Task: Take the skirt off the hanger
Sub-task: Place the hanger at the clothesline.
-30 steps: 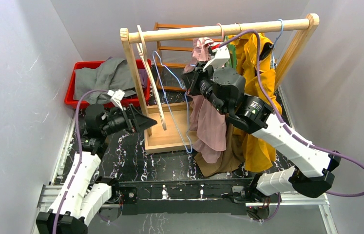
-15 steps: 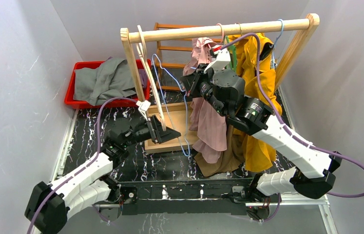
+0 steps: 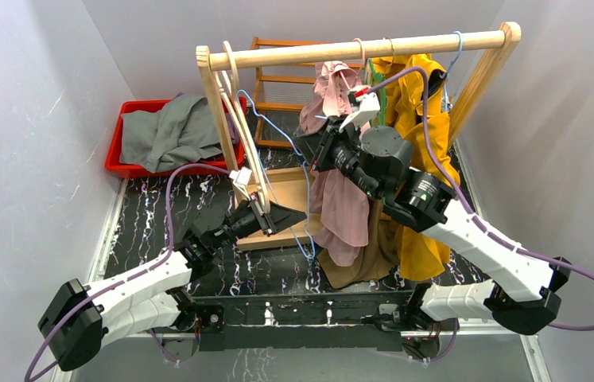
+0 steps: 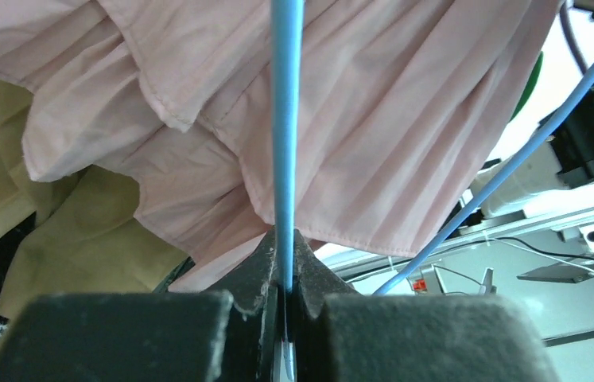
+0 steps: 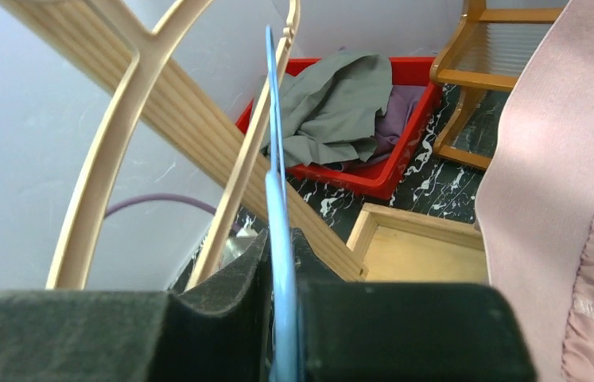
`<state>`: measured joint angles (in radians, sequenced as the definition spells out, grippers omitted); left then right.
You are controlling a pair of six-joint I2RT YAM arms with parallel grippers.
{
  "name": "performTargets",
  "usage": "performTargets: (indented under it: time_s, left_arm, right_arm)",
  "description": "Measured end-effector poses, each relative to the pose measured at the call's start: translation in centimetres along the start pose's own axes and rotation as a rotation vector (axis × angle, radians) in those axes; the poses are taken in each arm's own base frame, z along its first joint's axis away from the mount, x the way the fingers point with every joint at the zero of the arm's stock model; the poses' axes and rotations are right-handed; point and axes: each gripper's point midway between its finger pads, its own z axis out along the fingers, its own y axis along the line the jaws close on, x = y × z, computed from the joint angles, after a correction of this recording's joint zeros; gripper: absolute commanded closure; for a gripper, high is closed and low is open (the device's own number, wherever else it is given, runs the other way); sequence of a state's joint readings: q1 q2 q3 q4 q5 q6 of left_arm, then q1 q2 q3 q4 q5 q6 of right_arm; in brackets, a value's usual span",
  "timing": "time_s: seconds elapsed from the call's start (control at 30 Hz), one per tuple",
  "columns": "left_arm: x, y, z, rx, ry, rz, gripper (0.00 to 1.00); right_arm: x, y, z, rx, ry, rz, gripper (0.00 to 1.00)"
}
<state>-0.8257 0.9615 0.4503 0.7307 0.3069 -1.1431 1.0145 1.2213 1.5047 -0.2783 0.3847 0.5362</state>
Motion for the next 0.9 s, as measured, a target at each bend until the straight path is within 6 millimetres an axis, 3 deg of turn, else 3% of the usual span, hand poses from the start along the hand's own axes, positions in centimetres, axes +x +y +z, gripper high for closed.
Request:
performTargets:
  time_s: [0.2, 0.4, 0.63, 0.73, 0.9]
  left_arm:
    - [-0.8, -1.3, 0.1, 0.044, -0.042, -0.013, 1.0]
    - [-1.5, -2.3, 0.0, 0.08, -0.074, -0.023, 1.0]
    - [-1.6, -1.4, -0.1, 0.059, -0.103, -0.062, 1.0]
    - [-1.7, -0.6, -0.2, 0.039, -0.121, -0.081, 1.0]
    - [-2.2, -0.7, -0.3, 0.039, -0.152, -0.105, 1.0]
  right_arm:
    - [2.0, -0.2, -0.6, -0.05, 0.039, -0.016, 0.66]
    - [5.0, -0.3, -0.4, -0.079, 0.122, -0.004, 0.69]
    - [6.4, 0.8, -0.8, -0.132, 0.184, 0.061, 0.64]
    - [7.2, 0.4, -1.4, -0.128, 0.206, 0.074, 0.59]
    - [7.8, -0.1, -2.8, -0.139, 0.217, 0.092, 0.6]
